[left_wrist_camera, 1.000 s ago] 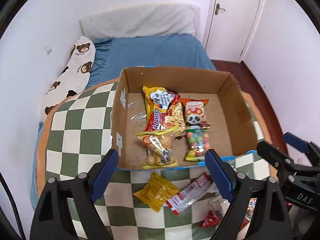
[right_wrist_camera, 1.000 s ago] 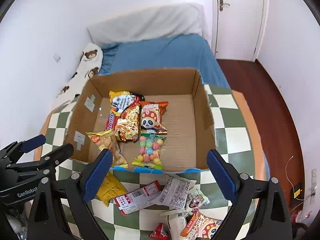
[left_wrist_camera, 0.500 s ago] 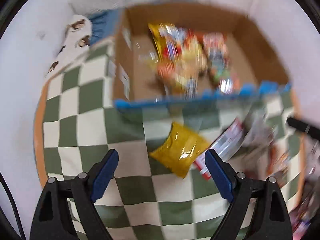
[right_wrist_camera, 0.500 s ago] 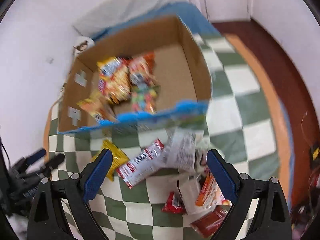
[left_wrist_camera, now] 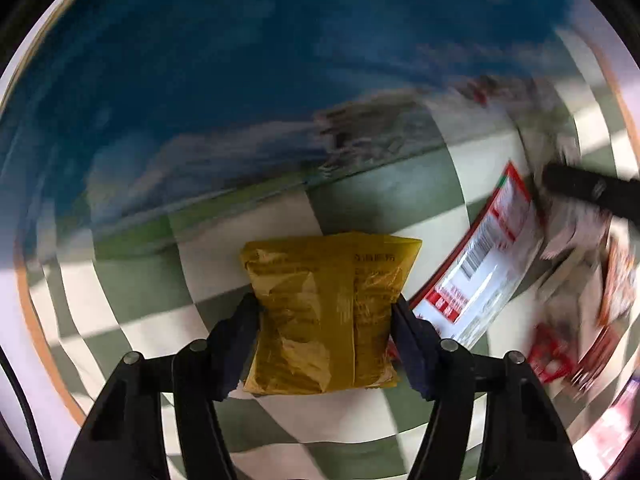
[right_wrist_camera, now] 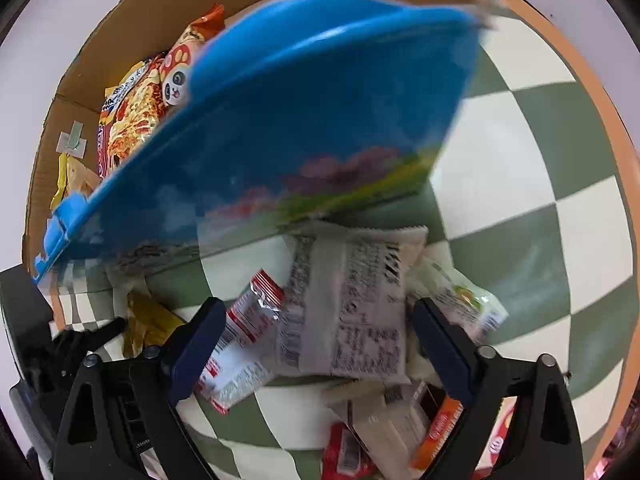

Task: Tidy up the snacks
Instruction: 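Grasp the yellow packet with left tool while right tool grasps white bread packet, then place both packets into the box and open both tools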

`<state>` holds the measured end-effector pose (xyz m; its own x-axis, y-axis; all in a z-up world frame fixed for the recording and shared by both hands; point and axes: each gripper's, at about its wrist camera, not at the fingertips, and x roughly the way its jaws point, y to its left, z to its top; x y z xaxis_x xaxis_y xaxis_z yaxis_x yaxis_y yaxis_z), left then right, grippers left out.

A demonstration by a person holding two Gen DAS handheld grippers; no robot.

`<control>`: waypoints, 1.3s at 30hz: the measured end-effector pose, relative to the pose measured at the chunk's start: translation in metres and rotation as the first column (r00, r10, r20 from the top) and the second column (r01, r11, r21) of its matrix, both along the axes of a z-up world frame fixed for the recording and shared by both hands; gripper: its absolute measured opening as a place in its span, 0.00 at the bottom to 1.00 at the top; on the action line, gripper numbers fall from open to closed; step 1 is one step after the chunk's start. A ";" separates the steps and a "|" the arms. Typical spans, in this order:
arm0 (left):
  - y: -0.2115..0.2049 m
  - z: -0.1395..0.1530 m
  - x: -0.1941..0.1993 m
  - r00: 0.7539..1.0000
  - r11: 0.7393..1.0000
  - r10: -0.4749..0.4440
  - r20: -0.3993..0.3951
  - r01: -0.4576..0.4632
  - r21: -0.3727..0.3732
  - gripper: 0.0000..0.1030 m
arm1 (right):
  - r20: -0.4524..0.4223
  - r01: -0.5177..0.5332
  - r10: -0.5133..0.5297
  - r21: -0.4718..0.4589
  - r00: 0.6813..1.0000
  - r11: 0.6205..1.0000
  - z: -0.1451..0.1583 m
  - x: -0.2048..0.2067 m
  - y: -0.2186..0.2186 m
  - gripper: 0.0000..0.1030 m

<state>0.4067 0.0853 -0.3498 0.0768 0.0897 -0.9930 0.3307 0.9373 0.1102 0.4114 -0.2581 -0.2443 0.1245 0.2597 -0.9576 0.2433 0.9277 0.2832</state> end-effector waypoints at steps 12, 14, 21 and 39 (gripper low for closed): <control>0.067 -0.012 -0.072 0.905 0.895 0.391 -0.167 -0.416 -0.162 0.60 | -0.037 -0.154 0.153 -0.028 0.988 0.988 -0.007 -0.061 0.028 0.60; 0.072 -0.016 -0.082 0.895 0.885 0.404 -0.189 -0.435 -0.165 0.60 | -0.056 -0.201 0.200 -0.018 0.978 0.979 -0.007 -0.080 0.038 0.60; 0.062 -0.040 -0.084 0.906 0.906 0.371 -0.203 -0.401 -0.133 0.63 | -0.091 -0.239 0.238 -0.002 0.967 0.971 -0.017 -0.103 0.056 0.62; 0.045 0.045 -0.105 0.938 0.914 0.337 -0.087 -0.348 -0.210 0.52 | 0.013 -0.167 0.166 0.072 0.986 0.983 0.021 -0.110 0.049 0.54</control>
<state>0.3012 0.1304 -0.3045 0.0323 -0.1175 -0.9926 -0.0151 0.9929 -0.1180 0.3016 -0.2094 -0.2234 0.0800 0.3460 -0.9348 0.0849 0.9321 0.3522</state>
